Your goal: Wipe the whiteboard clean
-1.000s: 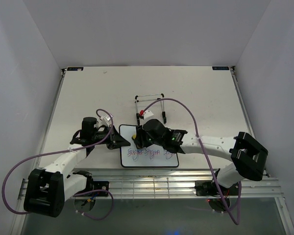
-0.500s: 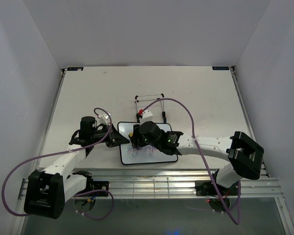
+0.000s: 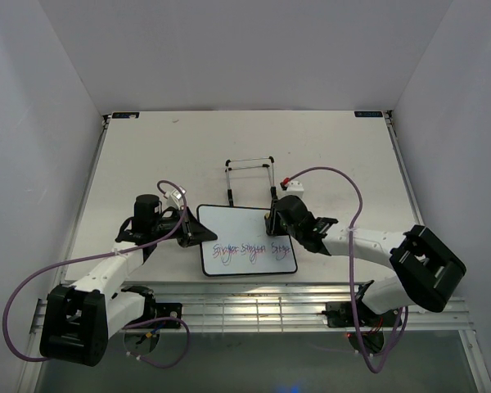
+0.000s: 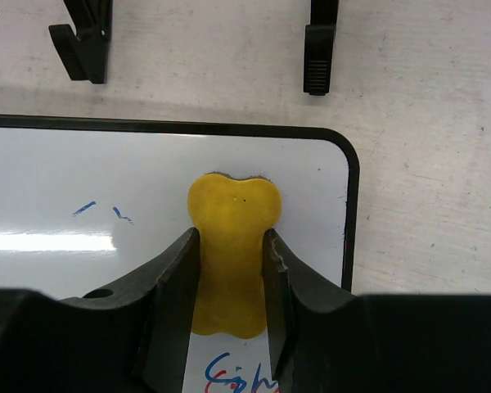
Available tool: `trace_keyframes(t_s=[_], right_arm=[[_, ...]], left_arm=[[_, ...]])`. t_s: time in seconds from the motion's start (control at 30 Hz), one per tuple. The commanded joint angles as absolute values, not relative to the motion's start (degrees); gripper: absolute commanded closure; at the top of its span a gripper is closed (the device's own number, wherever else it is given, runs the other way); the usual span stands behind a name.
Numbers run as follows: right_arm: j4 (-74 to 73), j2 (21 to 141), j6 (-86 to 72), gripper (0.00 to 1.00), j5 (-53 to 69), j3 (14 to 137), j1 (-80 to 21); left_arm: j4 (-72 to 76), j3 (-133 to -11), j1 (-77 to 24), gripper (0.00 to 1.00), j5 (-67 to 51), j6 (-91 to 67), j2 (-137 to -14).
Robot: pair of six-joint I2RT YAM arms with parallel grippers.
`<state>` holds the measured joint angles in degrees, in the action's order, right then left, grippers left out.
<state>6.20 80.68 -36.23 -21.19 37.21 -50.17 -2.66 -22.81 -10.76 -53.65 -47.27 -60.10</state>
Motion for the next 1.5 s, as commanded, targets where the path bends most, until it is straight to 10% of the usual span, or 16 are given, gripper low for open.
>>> trace_keyframes(t_s=[0.0, 0.63, 1.47], right_arm=[[-0.88, 82.53, -30.95, 0.68, -16.63, 35.15, -50.19], [-6.23, 92.28, -22.68, 0.68, 11.69, 55.72, -53.62], [-2.29, 88.08, -18.62, 0.67, 17.3, 33.93, -31.99]], left_arm=[[5.27, -25.14, -11.95, 1.0, -60.65, -41.48, -56.43], [5.1, -25.23, -11.95, 1.0, -60.47, -41.75, -58.01], [3.43, -24.79, -12.04, 1.0, -56.87, -41.92, -56.95]])
